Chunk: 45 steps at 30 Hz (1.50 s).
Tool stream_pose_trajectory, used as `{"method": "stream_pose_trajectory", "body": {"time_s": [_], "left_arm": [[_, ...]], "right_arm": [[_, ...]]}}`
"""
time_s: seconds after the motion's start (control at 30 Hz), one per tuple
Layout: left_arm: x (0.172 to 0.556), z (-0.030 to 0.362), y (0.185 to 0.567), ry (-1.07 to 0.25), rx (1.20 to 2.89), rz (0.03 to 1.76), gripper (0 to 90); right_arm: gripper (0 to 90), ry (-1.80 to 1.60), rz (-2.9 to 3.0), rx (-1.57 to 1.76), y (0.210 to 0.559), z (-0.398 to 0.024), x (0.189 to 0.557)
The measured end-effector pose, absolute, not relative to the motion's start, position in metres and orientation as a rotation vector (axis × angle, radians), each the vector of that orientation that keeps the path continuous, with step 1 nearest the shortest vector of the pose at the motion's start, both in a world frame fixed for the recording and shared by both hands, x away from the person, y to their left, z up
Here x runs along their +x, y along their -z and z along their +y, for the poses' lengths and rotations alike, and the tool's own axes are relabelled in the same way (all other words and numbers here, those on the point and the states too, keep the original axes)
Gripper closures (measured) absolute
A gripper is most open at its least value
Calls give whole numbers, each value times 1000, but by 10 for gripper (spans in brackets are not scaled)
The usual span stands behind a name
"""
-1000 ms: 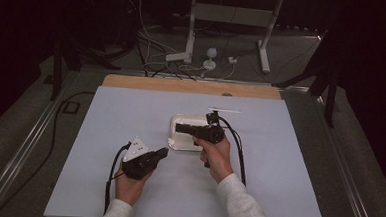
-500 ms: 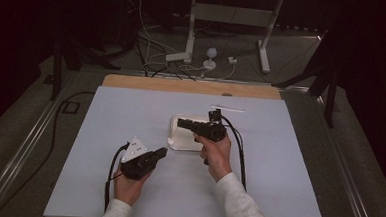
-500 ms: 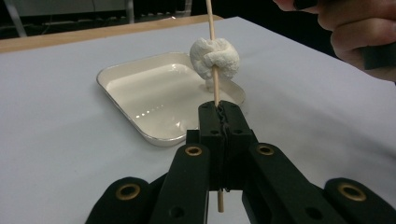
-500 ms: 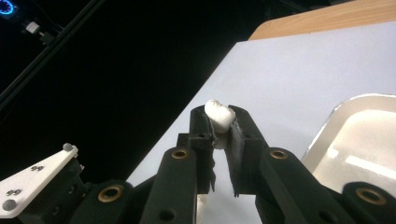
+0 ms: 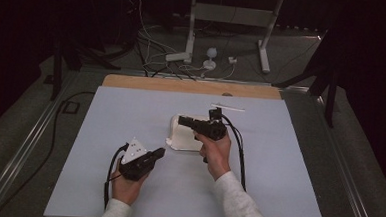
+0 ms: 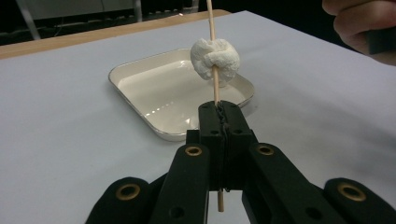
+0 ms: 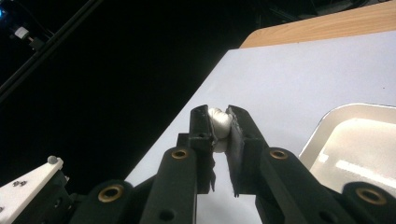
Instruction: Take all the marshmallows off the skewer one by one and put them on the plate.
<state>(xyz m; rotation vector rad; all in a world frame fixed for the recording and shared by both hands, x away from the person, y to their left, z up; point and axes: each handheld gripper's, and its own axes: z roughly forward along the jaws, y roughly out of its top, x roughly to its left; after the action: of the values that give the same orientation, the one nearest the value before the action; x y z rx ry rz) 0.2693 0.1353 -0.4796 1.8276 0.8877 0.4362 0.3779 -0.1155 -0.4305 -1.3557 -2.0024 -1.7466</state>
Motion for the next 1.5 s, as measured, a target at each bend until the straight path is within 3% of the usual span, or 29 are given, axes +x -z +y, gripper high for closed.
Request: {"method": "stream_pose_trajectory", "body": {"time_s": [0.33,0.4,0.5,0.6,1.23,1.3,1.5], "left_arm": [[267,135,480,-435,1842,891,900],[264,137,487,-444,1899,900,900],[267,148,486,-419,1834,945,900],[268,148,483,-418,1807,956,900],[273,148,484,-384,1769,988,900],[273,147,485,-381,1772,985,900],[275,147,486,-375,1768,990,900]], "right_arm": [[832,1798,-2027,-1417,431,-118,379],[842,1858,-1989,-1511,428,-128,381],[842,1878,-1915,-1573,414,-166,395],[840,1864,-1971,-1565,409,-178,393],[802,1555,-2288,-1605,446,-161,395],[771,1511,-2296,-1612,452,-161,396],[508,1449,-2311,-1599,463,-159,400]]}}
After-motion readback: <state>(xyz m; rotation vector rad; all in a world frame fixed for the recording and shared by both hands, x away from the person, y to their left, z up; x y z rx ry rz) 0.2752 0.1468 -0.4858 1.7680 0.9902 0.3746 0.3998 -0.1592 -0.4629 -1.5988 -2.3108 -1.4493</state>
